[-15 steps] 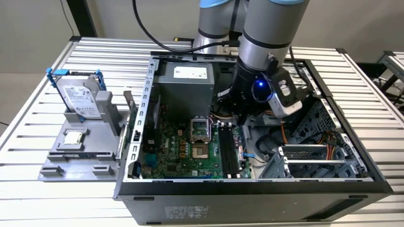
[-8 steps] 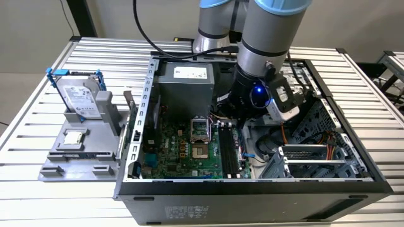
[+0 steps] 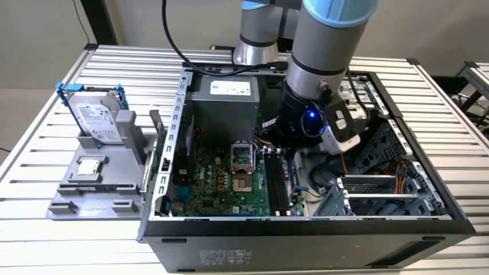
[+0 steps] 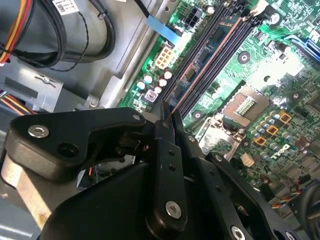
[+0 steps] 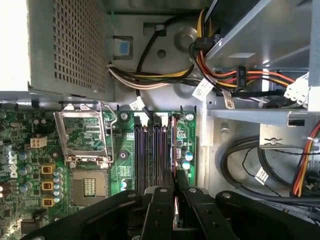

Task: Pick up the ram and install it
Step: 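Insert the ram into the slot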

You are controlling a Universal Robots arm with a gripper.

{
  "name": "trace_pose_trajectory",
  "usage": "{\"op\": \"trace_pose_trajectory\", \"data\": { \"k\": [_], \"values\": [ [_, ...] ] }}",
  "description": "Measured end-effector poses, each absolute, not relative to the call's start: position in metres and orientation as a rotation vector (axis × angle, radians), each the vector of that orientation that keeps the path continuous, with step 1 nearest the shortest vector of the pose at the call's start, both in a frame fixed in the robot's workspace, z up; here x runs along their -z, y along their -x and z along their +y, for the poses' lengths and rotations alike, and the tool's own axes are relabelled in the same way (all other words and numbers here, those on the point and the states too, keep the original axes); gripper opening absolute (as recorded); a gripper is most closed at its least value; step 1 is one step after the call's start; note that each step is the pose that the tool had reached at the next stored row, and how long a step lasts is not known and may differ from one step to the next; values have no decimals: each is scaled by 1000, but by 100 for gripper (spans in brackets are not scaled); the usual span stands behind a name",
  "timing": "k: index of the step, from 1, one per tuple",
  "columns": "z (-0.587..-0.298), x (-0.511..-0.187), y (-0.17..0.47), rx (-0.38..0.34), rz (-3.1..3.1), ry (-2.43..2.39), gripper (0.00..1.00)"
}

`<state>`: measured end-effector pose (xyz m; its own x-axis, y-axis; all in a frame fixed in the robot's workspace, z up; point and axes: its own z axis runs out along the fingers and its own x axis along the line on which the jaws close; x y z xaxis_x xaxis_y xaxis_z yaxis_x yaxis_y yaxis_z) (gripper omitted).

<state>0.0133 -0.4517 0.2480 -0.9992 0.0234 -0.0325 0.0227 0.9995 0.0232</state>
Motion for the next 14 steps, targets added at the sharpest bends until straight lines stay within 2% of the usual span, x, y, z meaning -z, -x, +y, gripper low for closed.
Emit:
{"op": "trace_pose_trajectory", "data": {
  "k": [14],
  "values": [
    [-460, -243, -13, -35, 3110, -44, 0]
  ]
}}
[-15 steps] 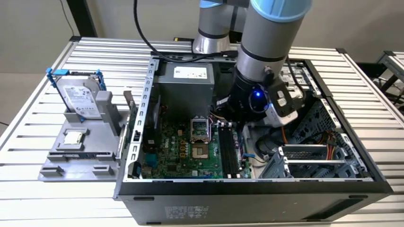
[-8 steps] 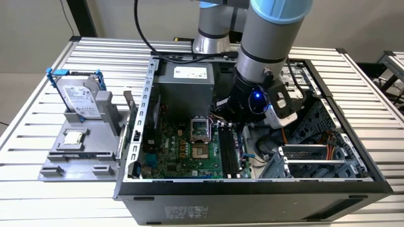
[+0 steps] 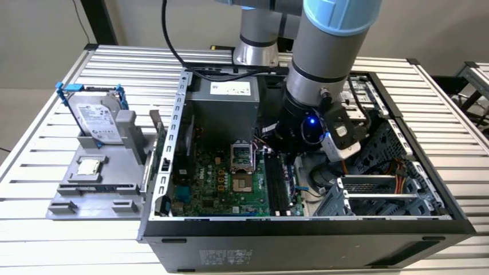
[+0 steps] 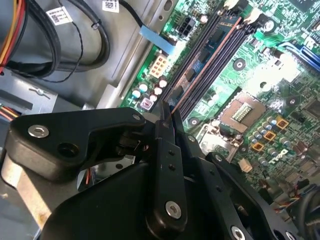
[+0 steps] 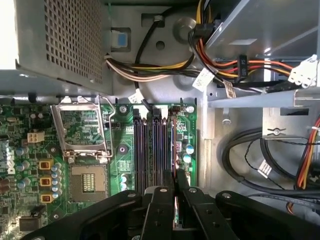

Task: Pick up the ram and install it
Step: 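Insert the ram into the slot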

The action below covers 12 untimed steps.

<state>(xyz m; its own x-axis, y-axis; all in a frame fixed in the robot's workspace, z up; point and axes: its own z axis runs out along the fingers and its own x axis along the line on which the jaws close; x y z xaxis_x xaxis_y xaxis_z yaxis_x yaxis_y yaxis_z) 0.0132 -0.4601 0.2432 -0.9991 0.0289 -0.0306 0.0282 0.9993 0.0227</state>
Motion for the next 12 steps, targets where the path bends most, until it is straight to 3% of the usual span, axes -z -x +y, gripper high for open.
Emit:
{"op": "trace_pose_trajectory", "data": {
  "k": [12],
  "values": [
    [-463, -237, -12, -20, 3110, -44, 0]
  ]
}}
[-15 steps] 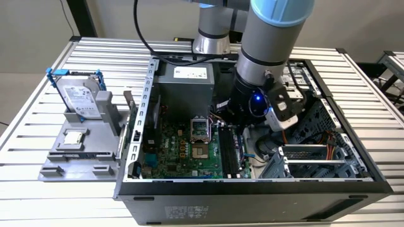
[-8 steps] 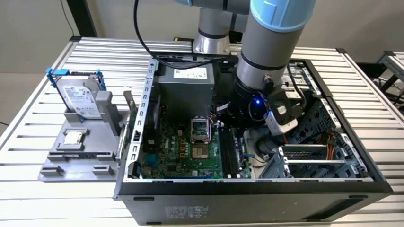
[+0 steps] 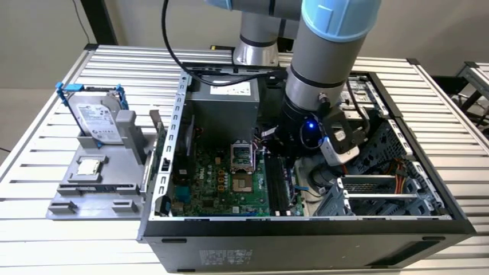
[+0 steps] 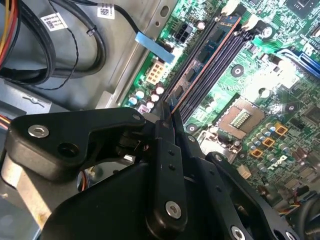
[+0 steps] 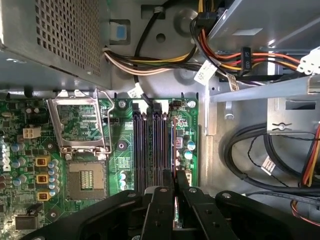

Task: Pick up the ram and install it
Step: 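Insert the ram into the slot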

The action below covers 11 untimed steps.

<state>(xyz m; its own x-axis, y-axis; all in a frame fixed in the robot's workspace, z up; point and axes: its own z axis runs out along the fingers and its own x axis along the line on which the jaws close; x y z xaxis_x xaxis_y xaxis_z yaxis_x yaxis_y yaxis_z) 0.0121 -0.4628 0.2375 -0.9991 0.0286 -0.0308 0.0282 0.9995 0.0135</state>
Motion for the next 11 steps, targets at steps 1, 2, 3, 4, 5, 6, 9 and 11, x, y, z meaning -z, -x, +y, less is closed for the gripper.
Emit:
{"op": "trace_pose_trajectory", "data": {
  "k": [1, 2, 3, 4, 5, 6, 9, 11],
  "values": [
    [-463, -237, -12, -19, 3110, -44, 0],
    [-463, -236, -12, -18, 3110, -44, 0],
    [-463, -235, -12, -16, 3110, -44, 0],
    [-463, -234, -12, -15, 3110, -44, 0],
    [-463, -232, -11, -15, 3110, -44, 0],
    [-463, -231, -11, -14, 3110, -44, 0],
    [-463, -227, -11, -12, 3111, -44, 0],
    [-463, -224, -11, -12, 3111, -44, 0]
  ]
}}
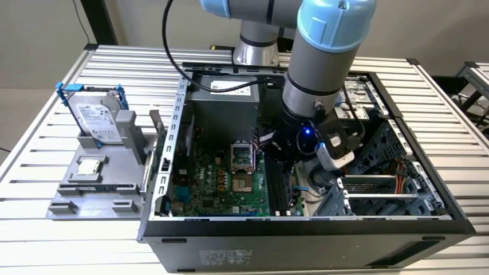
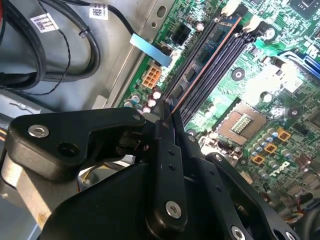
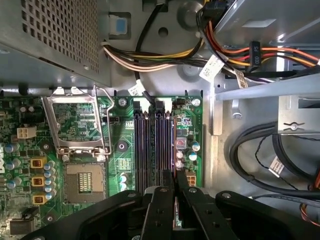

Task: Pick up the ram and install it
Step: 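Insert the ram into the slot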

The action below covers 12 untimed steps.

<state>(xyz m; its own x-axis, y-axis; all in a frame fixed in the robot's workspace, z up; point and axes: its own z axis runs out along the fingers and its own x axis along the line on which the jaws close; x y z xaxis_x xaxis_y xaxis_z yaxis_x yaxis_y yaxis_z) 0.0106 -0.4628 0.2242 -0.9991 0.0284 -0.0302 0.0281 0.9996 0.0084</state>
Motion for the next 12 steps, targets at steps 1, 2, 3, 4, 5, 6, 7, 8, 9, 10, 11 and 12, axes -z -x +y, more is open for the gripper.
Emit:
{"op": "trace_pose_trajectory", "data": {
  "k": [1, 2, 3, 4, 5, 6, 7, 8, 9, 10, 11, 12],
  "values": [
    [-463, -223, -11, -12, 3111, -44, 0],
    [-463, -222, -11, -12, 3111, -44, 0],
    [-463, -222, -11, -12, 3111, -44, 0],
    [-463, -221, -11, -12, 3111, -44, 0],
    [-463, -221, -10, -12, 3111, -44, 0],
    [-463, -220, -10, -12, 3111, -44, 0],
    [-463, -220, -10, -12, 3111, -44, 0],
    [-462, -219, -10, -11, 3111, -44, 0],
    [-462, -219, -10, -10, 3112, -44, 0],
    [-462, -219, -10, -11, 3111, -44, 0],
    [-462, -219, -10, -11, 3111, -44, 0],
    [-462, -219, -10, -12, 3111, -44, 0]
  ]
}}
